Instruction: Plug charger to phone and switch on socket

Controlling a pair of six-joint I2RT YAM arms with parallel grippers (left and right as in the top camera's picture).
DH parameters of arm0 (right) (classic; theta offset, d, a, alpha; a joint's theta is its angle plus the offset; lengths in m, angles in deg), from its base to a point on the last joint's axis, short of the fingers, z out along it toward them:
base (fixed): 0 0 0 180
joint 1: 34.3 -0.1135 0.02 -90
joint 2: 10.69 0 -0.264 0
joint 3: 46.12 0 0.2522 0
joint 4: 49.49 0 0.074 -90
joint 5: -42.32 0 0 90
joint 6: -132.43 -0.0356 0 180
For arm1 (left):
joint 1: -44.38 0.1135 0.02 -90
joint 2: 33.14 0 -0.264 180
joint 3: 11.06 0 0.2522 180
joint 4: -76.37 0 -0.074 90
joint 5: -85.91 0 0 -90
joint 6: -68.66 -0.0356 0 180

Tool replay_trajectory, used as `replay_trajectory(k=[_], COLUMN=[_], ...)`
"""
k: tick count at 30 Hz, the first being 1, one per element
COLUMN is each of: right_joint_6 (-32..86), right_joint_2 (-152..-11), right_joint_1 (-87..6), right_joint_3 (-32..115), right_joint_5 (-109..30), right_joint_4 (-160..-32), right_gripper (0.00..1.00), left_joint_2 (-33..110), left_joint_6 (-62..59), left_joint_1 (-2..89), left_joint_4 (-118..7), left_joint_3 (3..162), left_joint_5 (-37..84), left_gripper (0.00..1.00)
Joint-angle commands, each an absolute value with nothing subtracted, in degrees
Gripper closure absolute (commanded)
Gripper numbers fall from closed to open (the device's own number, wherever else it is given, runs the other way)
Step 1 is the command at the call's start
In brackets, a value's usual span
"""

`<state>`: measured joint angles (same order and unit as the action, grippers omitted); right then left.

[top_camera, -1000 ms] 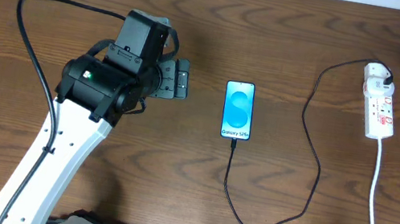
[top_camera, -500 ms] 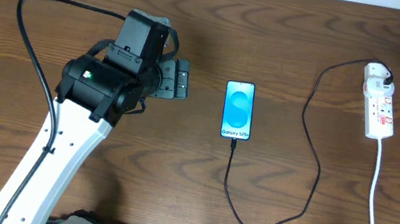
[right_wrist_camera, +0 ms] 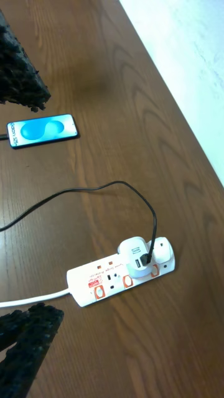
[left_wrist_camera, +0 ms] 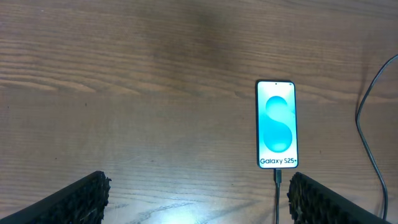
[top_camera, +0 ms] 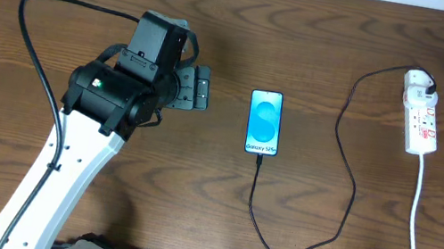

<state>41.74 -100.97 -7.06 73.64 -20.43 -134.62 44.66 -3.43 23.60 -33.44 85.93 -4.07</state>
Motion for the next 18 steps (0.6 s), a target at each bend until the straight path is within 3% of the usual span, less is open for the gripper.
replay_trajectory(k=[1,12,18], right_joint_6=[41.2,41.2,41.2], right_joint_2=[-100.6,-100.6,-100.6], right_joint_1=[-7.5,-7.5,-7.5], right_joint_3=[73.6,73.6,73.6], right_joint_5=[-20.4,-20.4,-20.4], right_joint_4=[-134.8,-134.8,-134.8], right_gripper=[0.01,0.01,0.01], left_joint_2=[44.3,38.8,32.1], left_joint_6=[-4.4,-5.0,-5.6], left_joint_1=[23.8,23.8,23.9], left_joint_4=[-33.3,-33.0,-39.1], left_joint_3=[86.2,81.3,72.5], left_joint_5=[-4.8,-8.6,-12.9], left_gripper=[0.08,0.08,0.08])
